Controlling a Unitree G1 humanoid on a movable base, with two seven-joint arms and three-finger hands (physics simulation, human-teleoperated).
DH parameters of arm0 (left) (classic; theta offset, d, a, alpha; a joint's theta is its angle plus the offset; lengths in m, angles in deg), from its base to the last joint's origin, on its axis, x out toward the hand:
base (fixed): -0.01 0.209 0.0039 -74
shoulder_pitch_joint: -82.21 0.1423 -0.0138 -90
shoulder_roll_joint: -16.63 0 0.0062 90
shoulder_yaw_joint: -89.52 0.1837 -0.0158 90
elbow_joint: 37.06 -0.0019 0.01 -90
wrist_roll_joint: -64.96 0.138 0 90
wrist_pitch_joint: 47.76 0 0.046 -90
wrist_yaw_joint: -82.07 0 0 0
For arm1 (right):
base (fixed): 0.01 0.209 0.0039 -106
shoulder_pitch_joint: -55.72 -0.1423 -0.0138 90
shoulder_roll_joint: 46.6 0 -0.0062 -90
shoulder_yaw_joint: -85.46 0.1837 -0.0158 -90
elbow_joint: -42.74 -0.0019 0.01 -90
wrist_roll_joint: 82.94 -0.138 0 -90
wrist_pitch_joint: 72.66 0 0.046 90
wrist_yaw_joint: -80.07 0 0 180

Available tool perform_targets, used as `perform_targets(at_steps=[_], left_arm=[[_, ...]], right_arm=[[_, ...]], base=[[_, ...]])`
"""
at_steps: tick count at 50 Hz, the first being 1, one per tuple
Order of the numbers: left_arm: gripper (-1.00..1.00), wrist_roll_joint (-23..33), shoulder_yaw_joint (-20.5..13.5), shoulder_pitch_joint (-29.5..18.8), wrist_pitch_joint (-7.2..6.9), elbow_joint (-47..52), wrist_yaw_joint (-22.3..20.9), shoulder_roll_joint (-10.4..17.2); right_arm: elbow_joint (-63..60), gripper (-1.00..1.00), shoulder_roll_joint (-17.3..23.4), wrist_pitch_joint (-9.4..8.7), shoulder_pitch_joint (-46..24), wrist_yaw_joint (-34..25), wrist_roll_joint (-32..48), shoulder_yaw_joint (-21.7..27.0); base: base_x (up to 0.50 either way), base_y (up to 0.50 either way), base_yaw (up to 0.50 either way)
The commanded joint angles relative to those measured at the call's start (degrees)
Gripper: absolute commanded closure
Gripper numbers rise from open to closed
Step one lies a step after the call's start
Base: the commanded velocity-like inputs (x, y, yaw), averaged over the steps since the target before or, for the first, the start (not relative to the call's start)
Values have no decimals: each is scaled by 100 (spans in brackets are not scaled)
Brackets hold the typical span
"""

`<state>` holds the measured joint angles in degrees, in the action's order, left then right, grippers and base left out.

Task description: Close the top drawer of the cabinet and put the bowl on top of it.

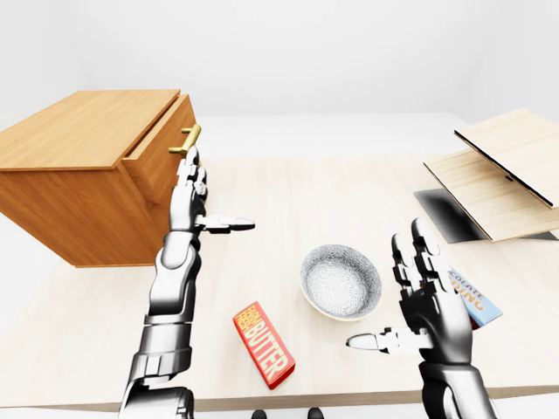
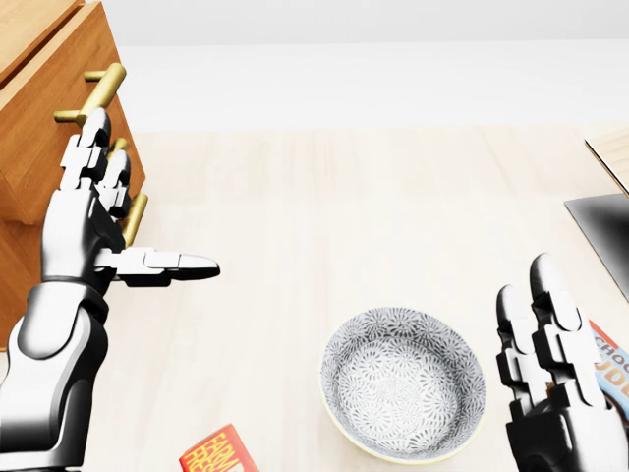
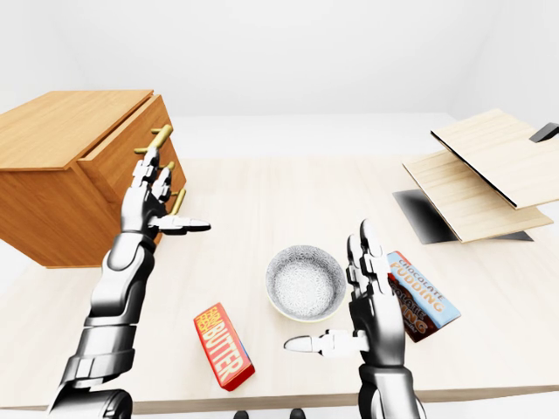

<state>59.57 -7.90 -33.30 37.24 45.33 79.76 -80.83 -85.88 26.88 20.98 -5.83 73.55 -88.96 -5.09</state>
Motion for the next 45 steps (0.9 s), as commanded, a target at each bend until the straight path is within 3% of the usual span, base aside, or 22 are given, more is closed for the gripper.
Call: perform_targets(at_steps=[1, 17, 45], left_arm=[[-100, -174, -119, -70, 0, -103, 21, 126], [-100, -306, -188, -40, 0, 193, 65, 232], [-100, -387, -341, -308, 0, -479, 154, 474]], right_arm=[[52, -100, -2, 5, -39, -2, 7, 10], [6, -100, -13, -110, -84, -36, -37, 73], [-11, -100, 20, -12, 4, 18, -19, -41]], base=[[0, 0, 0], [0, 0, 0], [0, 0, 0]])
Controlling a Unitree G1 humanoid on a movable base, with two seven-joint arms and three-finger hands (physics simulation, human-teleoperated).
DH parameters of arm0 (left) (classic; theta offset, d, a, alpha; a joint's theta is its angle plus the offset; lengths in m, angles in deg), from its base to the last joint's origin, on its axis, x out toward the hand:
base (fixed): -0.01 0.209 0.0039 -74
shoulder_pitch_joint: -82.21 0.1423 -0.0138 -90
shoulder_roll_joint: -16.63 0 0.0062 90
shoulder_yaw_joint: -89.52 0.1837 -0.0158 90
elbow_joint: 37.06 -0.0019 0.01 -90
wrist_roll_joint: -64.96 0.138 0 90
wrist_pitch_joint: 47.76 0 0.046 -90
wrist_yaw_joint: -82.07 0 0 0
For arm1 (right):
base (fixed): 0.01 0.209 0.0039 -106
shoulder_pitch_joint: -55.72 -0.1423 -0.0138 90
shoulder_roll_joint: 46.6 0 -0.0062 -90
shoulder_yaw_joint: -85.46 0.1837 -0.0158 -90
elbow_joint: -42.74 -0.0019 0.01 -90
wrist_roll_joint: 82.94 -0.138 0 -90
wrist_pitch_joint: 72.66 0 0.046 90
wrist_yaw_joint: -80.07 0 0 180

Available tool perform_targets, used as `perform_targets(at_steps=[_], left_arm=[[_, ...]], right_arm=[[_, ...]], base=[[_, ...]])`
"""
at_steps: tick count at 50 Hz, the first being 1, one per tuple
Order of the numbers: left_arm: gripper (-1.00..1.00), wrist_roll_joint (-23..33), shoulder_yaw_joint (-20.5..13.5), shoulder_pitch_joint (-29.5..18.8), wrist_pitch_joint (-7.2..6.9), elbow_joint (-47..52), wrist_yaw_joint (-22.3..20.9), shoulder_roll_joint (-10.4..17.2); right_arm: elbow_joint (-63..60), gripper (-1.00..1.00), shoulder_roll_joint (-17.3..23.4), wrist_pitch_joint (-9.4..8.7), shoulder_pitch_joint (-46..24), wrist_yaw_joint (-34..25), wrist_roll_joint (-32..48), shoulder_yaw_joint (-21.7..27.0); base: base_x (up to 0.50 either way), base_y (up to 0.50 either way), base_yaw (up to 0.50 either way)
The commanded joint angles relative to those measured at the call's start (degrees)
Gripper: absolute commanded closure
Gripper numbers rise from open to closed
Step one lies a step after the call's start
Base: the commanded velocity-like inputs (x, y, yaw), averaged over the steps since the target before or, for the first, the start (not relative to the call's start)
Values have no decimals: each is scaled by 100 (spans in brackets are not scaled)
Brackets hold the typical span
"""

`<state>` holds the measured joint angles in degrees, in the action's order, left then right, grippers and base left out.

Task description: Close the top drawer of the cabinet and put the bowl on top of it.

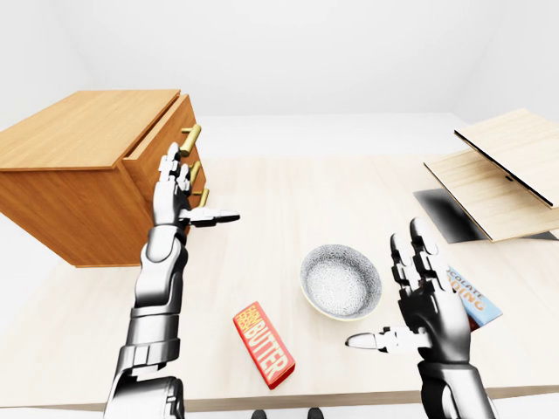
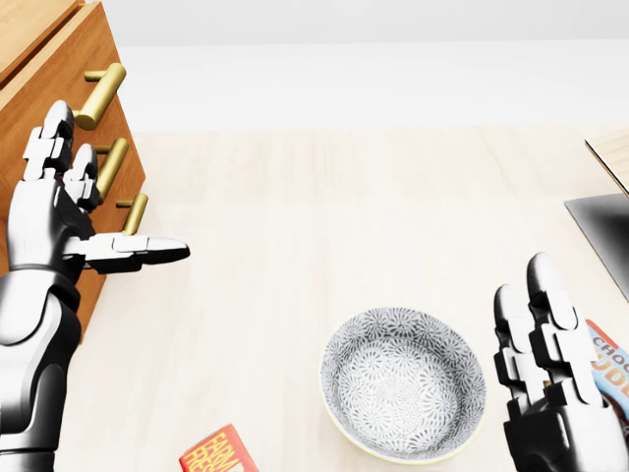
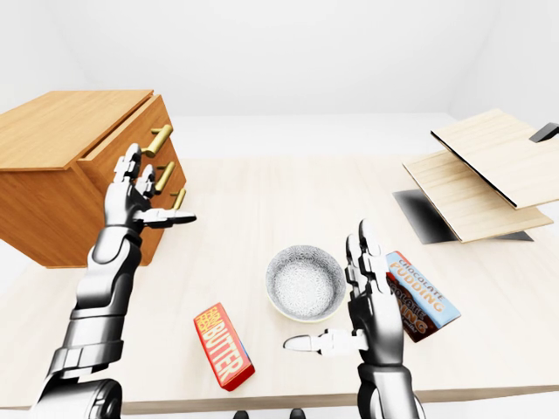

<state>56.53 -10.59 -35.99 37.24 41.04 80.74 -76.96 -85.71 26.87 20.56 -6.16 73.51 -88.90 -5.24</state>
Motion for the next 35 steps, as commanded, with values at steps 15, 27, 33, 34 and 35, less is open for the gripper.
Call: perform_targets(at_steps=[15, 27, 33, 34, 35], left_arm=[[-100, -269, -140, -283, 0, -217, 159, 266], [-100, -299, -169, -599, 0, -1024, 124, 394], [-100, -260, -148, -714, 0, -1242, 143, 441], [-100, -261, -148, -718, 0, -1252, 142, 443], [-100, -283, -170, -733, 0, -1266, 131, 465]], right_arm=[[-43, -100, 39, 65, 63, 28, -31, -24], [-133, -100, 39, 178, 222, 34, -4, -89], [-157, -100, 58, 178, 257, 54, -5, -114], [-156, -100, 59, 178, 257, 55, -5, -114], [-157, -100, 62, 178, 253, 58, -9, -114]], base=[[0, 0, 0], [0, 0, 0], [0, 0, 0], [0, 0, 0], [0, 0, 0]])
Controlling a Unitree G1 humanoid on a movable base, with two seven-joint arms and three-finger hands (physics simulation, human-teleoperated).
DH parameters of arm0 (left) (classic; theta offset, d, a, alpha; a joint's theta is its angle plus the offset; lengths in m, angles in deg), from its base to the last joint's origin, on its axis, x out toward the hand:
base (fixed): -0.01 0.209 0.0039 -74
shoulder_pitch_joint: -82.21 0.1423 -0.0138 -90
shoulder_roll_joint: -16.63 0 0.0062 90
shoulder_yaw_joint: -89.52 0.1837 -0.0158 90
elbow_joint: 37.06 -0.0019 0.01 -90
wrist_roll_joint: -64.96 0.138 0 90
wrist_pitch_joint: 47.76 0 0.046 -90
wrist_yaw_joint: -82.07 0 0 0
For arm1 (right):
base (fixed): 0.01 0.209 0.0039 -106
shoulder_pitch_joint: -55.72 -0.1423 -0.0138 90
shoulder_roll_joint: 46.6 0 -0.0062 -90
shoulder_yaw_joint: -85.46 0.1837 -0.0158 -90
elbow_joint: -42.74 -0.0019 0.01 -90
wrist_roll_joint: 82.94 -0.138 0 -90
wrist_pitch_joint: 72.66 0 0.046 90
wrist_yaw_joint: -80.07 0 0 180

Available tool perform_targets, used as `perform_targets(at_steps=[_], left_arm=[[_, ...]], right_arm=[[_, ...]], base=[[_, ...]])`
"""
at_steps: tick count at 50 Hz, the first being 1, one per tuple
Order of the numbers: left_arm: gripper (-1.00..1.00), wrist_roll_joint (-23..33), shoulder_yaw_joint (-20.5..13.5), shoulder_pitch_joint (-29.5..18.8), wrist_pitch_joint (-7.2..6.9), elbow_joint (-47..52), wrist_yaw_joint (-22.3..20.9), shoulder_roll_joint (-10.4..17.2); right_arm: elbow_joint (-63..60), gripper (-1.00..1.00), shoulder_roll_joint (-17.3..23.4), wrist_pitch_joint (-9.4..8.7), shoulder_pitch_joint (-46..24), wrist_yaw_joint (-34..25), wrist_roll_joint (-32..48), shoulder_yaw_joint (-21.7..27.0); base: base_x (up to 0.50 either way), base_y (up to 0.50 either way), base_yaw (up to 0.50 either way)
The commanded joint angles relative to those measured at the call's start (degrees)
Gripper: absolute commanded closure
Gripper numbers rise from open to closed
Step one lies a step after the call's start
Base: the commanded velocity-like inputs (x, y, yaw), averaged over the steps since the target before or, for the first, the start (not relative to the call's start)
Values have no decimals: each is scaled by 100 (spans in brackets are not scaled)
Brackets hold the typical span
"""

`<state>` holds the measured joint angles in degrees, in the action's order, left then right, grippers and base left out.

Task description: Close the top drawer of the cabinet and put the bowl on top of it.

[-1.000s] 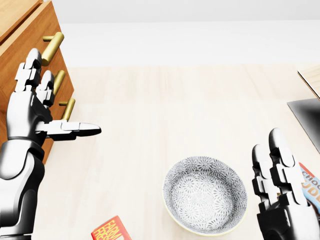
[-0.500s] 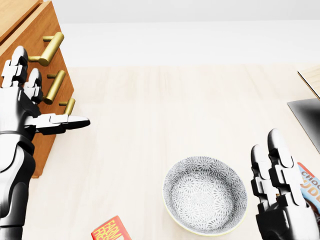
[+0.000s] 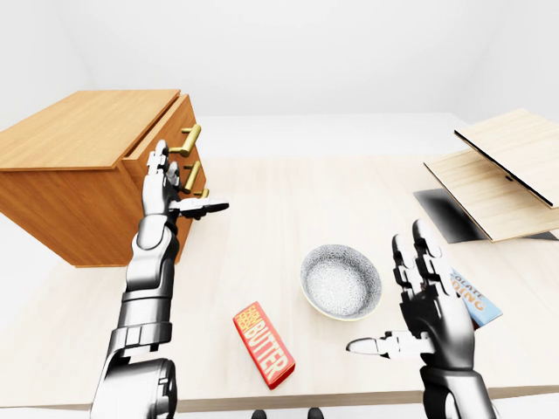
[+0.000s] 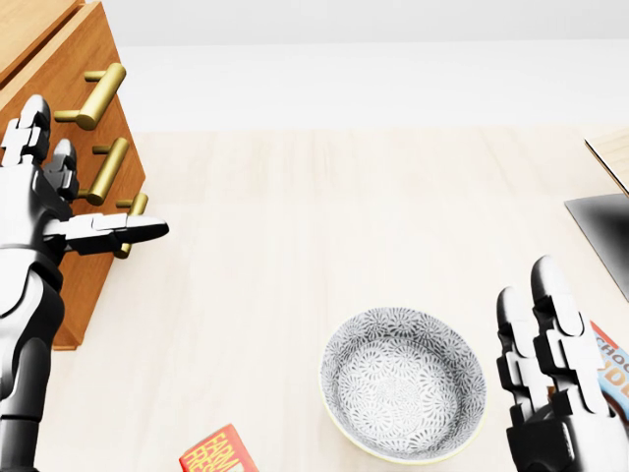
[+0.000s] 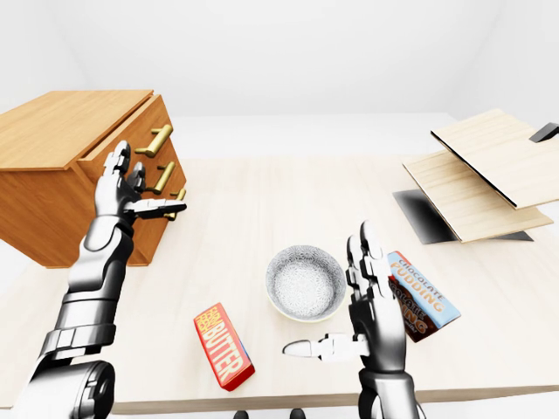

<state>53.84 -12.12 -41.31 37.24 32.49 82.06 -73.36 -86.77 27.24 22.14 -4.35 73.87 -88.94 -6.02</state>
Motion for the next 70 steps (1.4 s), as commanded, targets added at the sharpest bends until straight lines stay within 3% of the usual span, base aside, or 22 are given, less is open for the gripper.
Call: perform_targets(at_steps=[1, 70], left_arm=[[-100, -26, -27, -217, 0, -438, -6, 121], [-100, -705, -358, -544, 0, -1430, 205, 750]], right_arm=[[-52, -100, 27, 20, 74, 25, -2, -39], [23, -100, 128, 20, 116, 134, 48, -188]], base=[[0, 0, 0], [0, 0, 0]])
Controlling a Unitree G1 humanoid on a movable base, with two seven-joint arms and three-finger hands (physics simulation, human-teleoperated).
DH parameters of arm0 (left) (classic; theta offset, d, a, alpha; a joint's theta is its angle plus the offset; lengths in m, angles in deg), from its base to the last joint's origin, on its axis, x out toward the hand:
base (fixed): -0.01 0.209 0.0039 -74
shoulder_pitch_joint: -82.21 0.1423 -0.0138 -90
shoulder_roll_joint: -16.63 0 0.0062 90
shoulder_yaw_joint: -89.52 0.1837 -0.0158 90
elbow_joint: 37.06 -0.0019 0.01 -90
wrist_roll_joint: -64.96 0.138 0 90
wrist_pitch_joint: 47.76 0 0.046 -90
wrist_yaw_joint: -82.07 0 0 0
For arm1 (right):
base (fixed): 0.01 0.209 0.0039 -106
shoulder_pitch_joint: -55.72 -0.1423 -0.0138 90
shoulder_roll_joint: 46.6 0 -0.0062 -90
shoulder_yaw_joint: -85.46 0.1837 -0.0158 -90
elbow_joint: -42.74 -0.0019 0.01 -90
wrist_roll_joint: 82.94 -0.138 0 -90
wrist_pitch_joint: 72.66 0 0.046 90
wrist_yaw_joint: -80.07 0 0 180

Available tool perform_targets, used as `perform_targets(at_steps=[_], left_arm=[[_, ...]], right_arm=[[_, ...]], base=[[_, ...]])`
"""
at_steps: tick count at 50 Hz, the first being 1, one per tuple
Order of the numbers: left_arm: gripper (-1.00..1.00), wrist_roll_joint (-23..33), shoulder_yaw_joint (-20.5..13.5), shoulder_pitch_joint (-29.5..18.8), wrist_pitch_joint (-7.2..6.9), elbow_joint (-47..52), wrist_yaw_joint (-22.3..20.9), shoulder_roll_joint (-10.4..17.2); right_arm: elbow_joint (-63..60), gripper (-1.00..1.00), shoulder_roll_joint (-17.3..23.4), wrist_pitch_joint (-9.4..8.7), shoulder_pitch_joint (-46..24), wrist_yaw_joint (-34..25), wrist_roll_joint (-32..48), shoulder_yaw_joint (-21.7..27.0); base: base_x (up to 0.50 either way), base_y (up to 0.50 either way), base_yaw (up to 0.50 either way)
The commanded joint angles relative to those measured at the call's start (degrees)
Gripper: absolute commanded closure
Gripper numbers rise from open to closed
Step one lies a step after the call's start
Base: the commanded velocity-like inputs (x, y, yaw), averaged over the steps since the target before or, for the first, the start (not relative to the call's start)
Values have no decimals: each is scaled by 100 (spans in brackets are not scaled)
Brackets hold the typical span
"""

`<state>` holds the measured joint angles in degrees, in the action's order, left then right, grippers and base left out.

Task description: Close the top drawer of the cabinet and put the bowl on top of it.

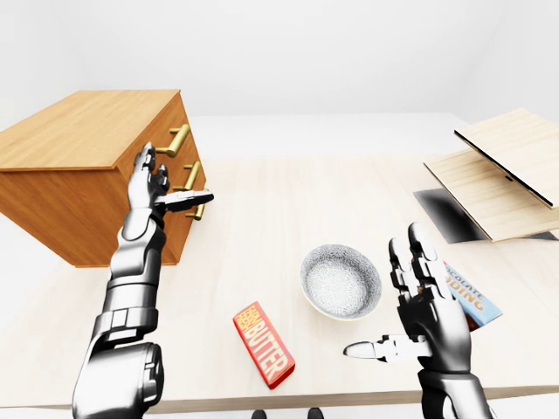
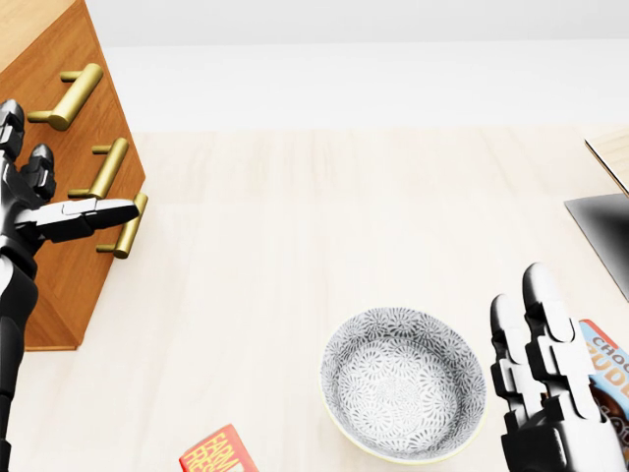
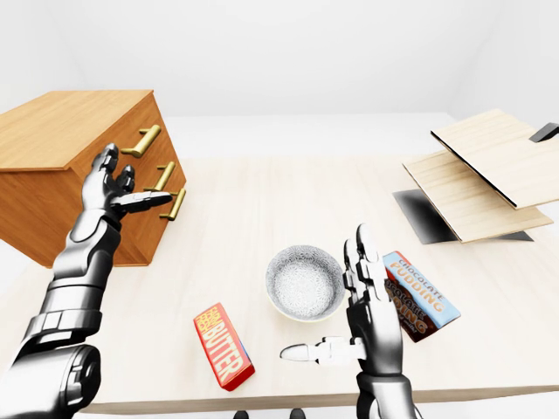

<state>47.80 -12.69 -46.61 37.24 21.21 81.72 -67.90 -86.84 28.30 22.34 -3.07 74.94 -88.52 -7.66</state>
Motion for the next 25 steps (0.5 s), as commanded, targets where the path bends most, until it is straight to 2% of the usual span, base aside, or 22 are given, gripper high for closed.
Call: perform_targets(at_steps=[1, 5, 11, 25], left_arm=[[-100, -103, -290, -16, 0, -327, 233, 200], [-100, -132, -250, 198, 0, 38, 246, 124], [-100, -10, -248, 763, 0, 1111, 499, -99], [-100, -42, -445, 1593, 0, 2403, 431, -357]], right_arm=[[40, -100, 22, 0, -21, 30, 11, -25], [61, -100, 25, 0, -33, 42, 24, -37], [55, -100, 36, 0, -37, 50, 9, -27], [74, -100, 14, 0, -51, 53, 52, -46]], base=[[0, 0, 0], [0, 0, 0], [0, 0, 0], [0, 0, 0]])
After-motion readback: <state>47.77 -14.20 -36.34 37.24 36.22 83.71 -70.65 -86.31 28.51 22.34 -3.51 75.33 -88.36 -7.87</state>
